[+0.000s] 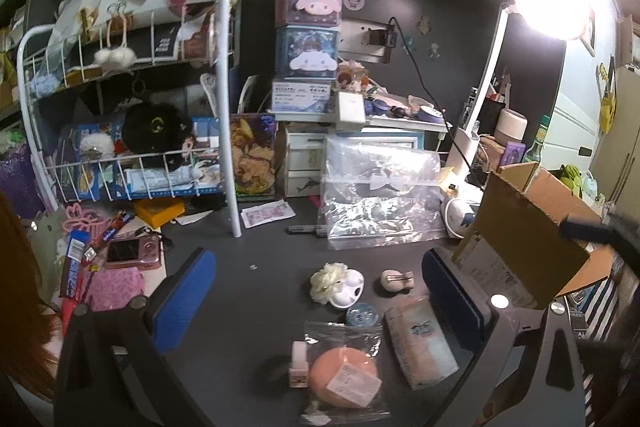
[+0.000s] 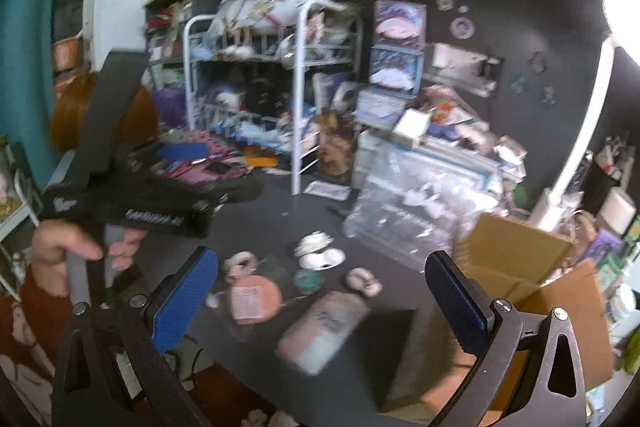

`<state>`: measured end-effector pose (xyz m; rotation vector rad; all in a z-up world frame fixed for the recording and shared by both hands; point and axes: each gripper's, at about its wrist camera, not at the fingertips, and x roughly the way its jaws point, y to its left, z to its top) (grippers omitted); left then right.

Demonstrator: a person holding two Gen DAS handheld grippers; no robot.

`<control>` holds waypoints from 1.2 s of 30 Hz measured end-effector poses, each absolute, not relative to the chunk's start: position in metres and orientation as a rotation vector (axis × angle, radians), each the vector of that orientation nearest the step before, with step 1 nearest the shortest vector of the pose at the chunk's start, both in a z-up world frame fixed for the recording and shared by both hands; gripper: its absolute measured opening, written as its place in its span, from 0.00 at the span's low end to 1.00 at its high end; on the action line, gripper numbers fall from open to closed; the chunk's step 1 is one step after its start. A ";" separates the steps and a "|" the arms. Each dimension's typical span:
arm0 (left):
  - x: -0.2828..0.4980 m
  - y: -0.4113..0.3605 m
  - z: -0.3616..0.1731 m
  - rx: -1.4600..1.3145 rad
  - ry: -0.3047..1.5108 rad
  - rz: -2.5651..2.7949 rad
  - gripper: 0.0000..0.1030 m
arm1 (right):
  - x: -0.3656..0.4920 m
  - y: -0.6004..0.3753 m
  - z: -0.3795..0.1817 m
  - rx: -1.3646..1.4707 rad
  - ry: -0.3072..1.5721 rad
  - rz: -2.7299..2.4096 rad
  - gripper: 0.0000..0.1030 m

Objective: Organize objects
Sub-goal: 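Move the right gripper to the pink bagged cotton pack and grasp it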

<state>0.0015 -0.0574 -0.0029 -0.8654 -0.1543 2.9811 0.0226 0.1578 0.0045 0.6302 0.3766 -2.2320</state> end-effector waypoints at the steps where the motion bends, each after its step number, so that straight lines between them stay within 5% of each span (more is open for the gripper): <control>1: 0.001 -0.061 -0.006 -0.870 -0.162 2.975 1.00 | 0.024 0.152 -0.003 0.652 0.363 -2.215 0.99; 4: -0.001 -0.072 -0.017 -0.881 -0.189 2.952 1.00 | 0.031 0.137 -0.024 0.636 0.398 -2.234 0.86; 8: -0.007 -0.081 -0.037 -0.922 -0.213 2.922 1.00 | 0.044 0.119 -0.049 0.623 0.476 -2.241 0.85; 21: -0.013 -0.085 -0.075 -0.972 -0.178 2.884 1.00 | 0.003 0.115 -0.132 0.959 0.312 -2.286 0.85; 29: -0.015 -0.078 -0.082 -0.944 -0.161 2.810 0.99 | -0.017 0.115 -0.156 1.022 0.349 -2.371 0.76; 32: -0.016 -0.077 -0.082 -0.942 -0.181 2.779 0.99 | -0.018 0.115 -0.158 1.010 0.379 -2.377 0.64; 36: -0.017 -0.074 -0.082 -0.946 -0.177 2.776 0.99 | -0.021 0.122 -0.159 1.016 0.391 -2.411 0.63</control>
